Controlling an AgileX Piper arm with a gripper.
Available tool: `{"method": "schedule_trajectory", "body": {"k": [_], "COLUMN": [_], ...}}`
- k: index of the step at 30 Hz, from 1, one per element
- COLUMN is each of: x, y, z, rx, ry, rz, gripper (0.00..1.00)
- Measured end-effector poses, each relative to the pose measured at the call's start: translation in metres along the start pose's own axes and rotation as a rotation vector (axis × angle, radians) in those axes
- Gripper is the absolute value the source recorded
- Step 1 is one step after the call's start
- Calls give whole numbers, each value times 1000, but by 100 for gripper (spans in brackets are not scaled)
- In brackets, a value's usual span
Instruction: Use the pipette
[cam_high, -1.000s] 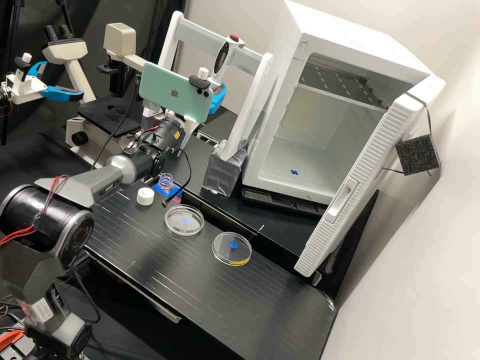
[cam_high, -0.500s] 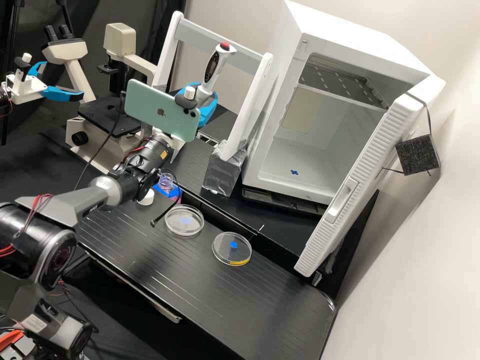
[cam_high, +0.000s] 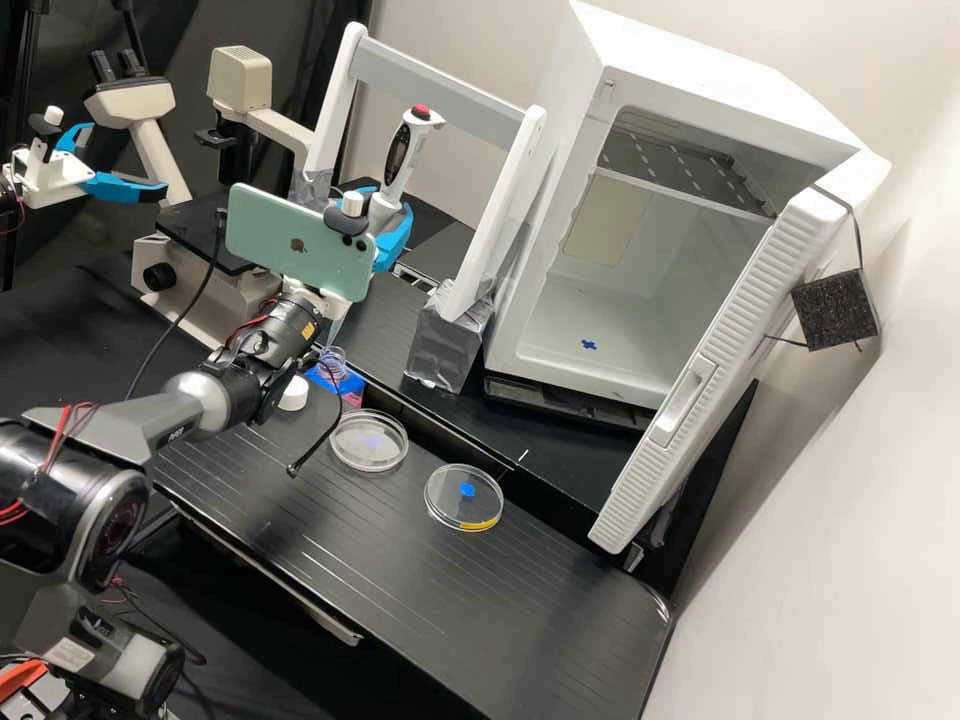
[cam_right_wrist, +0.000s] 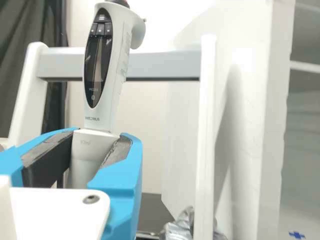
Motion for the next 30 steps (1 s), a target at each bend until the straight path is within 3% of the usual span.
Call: {"method": "schedule_trajectory", "body": {"k": [4, 11, 30], "x": [1, 2, -13], "y": [-5, -15, -29], "z": [0, 8, 26], "rx": [-31, -47, -12], "ry": [20, 1, -51], "rz": [15, 3, 23], "gripper": [0, 0, 0]}}
